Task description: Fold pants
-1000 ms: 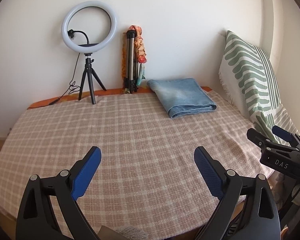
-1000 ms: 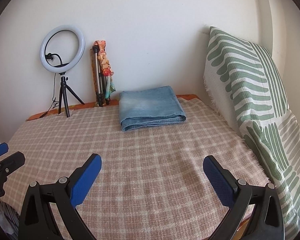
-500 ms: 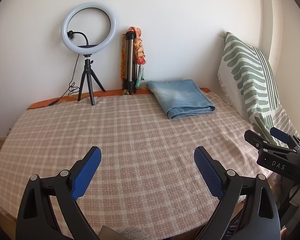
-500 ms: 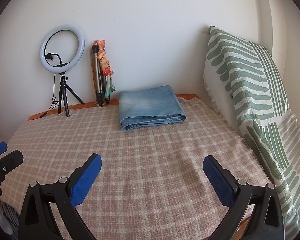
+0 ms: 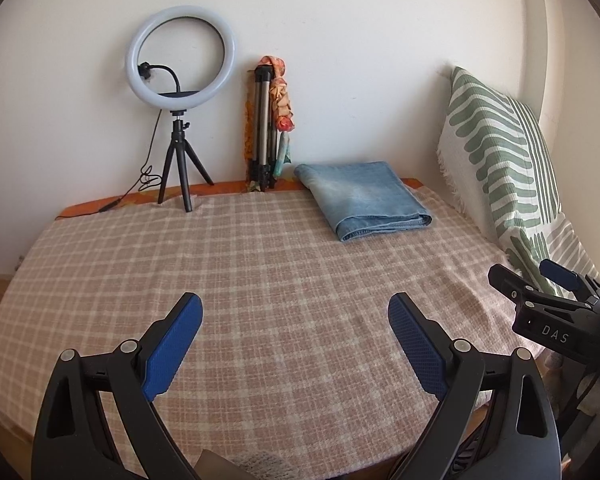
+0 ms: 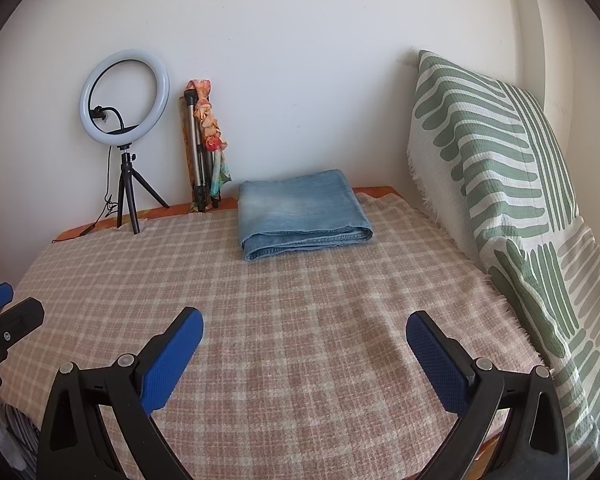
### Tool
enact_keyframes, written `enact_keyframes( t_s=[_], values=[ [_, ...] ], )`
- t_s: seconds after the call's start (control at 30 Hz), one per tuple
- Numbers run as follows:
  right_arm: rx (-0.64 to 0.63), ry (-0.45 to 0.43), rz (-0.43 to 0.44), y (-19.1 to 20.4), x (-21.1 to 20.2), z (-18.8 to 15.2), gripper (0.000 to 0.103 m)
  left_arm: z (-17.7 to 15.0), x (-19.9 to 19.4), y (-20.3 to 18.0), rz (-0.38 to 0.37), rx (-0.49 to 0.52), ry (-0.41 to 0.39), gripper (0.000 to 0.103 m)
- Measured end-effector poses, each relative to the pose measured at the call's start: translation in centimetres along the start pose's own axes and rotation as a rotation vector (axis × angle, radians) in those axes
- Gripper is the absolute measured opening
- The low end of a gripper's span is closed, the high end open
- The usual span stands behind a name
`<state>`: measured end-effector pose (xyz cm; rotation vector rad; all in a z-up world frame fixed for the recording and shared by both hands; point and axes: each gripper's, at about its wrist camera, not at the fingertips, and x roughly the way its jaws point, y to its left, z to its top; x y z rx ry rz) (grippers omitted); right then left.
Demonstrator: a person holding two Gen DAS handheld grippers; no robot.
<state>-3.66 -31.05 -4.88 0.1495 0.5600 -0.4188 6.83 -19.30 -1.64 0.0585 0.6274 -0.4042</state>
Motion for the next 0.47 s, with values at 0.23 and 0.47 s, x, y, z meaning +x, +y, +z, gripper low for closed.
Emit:
enact_keyframes(
  t_s=[0.23,0.47],
  values=[
    [-0.001,0.003,0.0,0.01,0.13,-0.13,0.103,-0.17,0.27,0.03,0.007,-0.003,0.006,0.094],
    [-0.005,0.014,0.004,0.21,0.64,-0.35,0.103,-0.38,0.29,0.16,0.0,0.006,-0.007,0.094]
  ],
)
